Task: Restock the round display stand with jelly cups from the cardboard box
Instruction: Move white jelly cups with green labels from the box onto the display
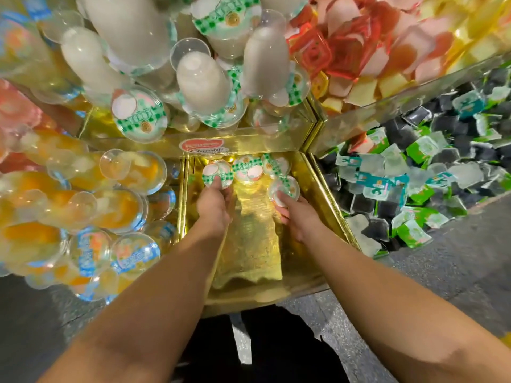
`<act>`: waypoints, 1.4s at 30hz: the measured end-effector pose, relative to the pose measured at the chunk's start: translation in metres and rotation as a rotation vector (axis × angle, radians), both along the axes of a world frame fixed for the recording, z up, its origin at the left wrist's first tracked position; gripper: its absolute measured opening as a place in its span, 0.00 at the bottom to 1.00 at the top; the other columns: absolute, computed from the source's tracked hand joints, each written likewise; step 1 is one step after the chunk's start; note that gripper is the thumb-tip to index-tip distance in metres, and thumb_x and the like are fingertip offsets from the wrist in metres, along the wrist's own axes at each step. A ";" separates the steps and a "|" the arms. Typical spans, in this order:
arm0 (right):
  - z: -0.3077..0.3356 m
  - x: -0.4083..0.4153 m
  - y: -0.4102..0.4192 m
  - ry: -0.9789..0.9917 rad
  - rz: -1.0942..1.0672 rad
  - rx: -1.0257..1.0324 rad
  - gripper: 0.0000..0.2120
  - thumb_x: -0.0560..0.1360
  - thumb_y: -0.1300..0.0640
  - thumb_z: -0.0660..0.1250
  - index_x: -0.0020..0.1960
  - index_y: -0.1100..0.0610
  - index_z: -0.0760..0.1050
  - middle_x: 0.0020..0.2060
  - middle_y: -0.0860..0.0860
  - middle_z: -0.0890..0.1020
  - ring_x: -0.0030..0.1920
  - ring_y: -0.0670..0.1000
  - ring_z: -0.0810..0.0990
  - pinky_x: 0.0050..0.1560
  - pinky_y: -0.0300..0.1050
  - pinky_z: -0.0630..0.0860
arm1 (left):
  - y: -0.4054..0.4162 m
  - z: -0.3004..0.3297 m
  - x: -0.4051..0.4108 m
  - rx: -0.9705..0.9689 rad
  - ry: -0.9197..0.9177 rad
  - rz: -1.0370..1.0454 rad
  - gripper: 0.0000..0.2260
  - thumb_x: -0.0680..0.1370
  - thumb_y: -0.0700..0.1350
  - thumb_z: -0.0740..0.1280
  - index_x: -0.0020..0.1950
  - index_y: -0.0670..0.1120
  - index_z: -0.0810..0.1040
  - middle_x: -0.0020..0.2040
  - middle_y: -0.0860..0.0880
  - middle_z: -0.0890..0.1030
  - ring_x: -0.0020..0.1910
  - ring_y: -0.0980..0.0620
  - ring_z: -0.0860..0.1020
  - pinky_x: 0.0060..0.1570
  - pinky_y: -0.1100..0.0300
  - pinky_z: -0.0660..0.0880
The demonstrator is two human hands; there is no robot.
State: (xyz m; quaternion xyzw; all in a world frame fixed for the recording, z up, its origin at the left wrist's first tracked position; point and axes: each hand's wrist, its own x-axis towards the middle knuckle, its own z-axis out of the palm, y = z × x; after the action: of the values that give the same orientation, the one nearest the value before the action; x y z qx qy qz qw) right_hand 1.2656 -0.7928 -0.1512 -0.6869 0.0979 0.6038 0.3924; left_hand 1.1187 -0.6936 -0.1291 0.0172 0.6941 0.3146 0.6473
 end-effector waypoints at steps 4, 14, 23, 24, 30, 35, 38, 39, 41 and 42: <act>-0.007 0.001 -0.002 -0.071 0.001 0.011 0.18 0.70 0.44 0.75 0.57 0.46 0.76 0.53 0.50 0.83 0.53 0.53 0.81 0.41 0.45 0.72 | 0.000 -0.008 -0.001 -0.005 0.007 -0.009 0.08 0.79 0.47 0.70 0.54 0.44 0.79 0.37 0.50 0.81 0.31 0.57 0.78 0.27 0.66 0.74; -0.008 0.003 -0.009 -0.185 0.028 0.048 0.24 0.73 0.46 0.73 0.65 0.54 0.72 0.54 0.52 0.82 0.48 0.50 0.81 0.40 0.43 0.76 | 0.001 -0.001 -0.003 0.013 -0.029 -0.058 0.13 0.78 0.49 0.70 0.60 0.46 0.79 0.44 0.50 0.82 0.37 0.57 0.78 0.33 0.67 0.77; 0.063 -0.011 -0.030 -0.151 0.162 0.003 0.26 0.76 0.46 0.70 0.68 0.56 0.69 0.55 0.53 0.79 0.54 0.53 0.77 0.46 0.47 0.71 | -0.041 0.073 -0.040 -0.011 -0.060 -0.385 0.04 0.82 0.43 0.63 0.51 0.44 0.75 0.39 0.45 0.75 0.32 0.53 0.72 0.33 0.64 0.71; 0.078 -0.016 -0.031 -0.182 0.207 0.044 0.23 0.77 0.48 0.69 0.67 0.56 0.69 0.55 0.53 0.78 0.54 0.53 0.77 0.47 0.47 0.71 | -0.046 0.085 -0.048 0.016 -0.065 -0.448 0.05 0.82 0.43 0.63 0.48 0.43 0.75 0.37 0.46 0.76 0.30 0.53 0.75 0.32 0.65 0.73; 0.200 -0.080 0.005 -0.468 0.614 0.323 0.04 0.78 0.54 0.67 0.51 0.54 0.77 0.48 0.54 0.82 0.45 0.48 0.80 0.45 0.45 0.71 | -0.030 0.191 -0.133 0.396 -0.165 -0.765 0.06 0.82 0.38 0.62 0.48 0.44 0.77 0.41 0.47 0.82 0.34 0.52 0.81 0.38 0.61 0.75; 0.277 -0.199 0.048 -0.804 0.975 0.589 0.09 0.75 0.55 0.67 0.44 0.61 0.80 0.34 0.41 0.76 0.35 0.33 0.74 0.41 0.34 0.69 | -0.002 0.277 -0.260 0.797 0.380 -1.006 0.02 0.79 0.44 0.68 0.49 0.47 0.79 0.42 0.51 0.79 0.41 0.53 0.76 0.41 0.68 0.71; 0.309 -0.290 0.075 -0.961 1.162 0.578 0.06 0.78 0.53 0.66 0.50 0.54 0.79 0.39 0.44 0.78 0.44 0.44 0.76 0.50 0.43 0.73 | 0.014 0.301 -0.360 0.846 0.718 -1.053 0.08 0.79 0.48 0.68 0.54 0.45 0.80 0.42 0.49 0.80 0.43 0.51 0.77 0.39 0.68 0.72; 0.320 -0.322 0.082 -1.007 1.215 0.590 0.07 0.78 0.51 0.66 0.53 0.52 0.78 0.42 0.47 0.78 0.46 0.48 0.75 0.50 0.44 0.71 | 0.019 0.305 -0.394 0.832 0.804 -1.060 0.10 0.79 0.51 0.68 0.54 0.46 0.80 0.44 0.47 0.81 0.46 0.49 0.79 0.44 0.63 0.75; 0.334 -0.384 0.096 -1.081 1.317 0.661 0.09 0.78 0.53 0.65 0.56 0.55 0.77 0.46 0.52 0.79 0.49 0.51 0.76 0.43 0.43 0.64 | 0.024 0.317 -0.460 0.799 0.963 -1.101 0.11 0.79 0.53 0.67 0.55 0.47 0.79 0.51 0.46 0.82 0.52 0.47 0.80 0.51 0.59 0.74; 0.340 -0.415 0.103 -1.116 1.345 0.702 0.10 0.79 0.54 0.65 0.57 0.57 0.77 0.48 0.54 0.80 0.51 0.53 0.77 0.41 0.42 0.62 | 0.027 0.322 -0.491 0.780 1.039 -1.112 0.11 0.79 0.52 0.66 0.56 0.47 0.79 0.54 0.46 0.81 0.55 0.47 0.79 0.52 0.59 0.73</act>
State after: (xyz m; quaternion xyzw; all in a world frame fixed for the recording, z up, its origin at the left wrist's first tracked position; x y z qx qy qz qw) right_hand 0.8510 -0.6898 0.1889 -0.6317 -0.7090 0.2821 0.1363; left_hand 0.6273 -0.6670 0.1924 0.7187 0.6357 0.1199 0.2549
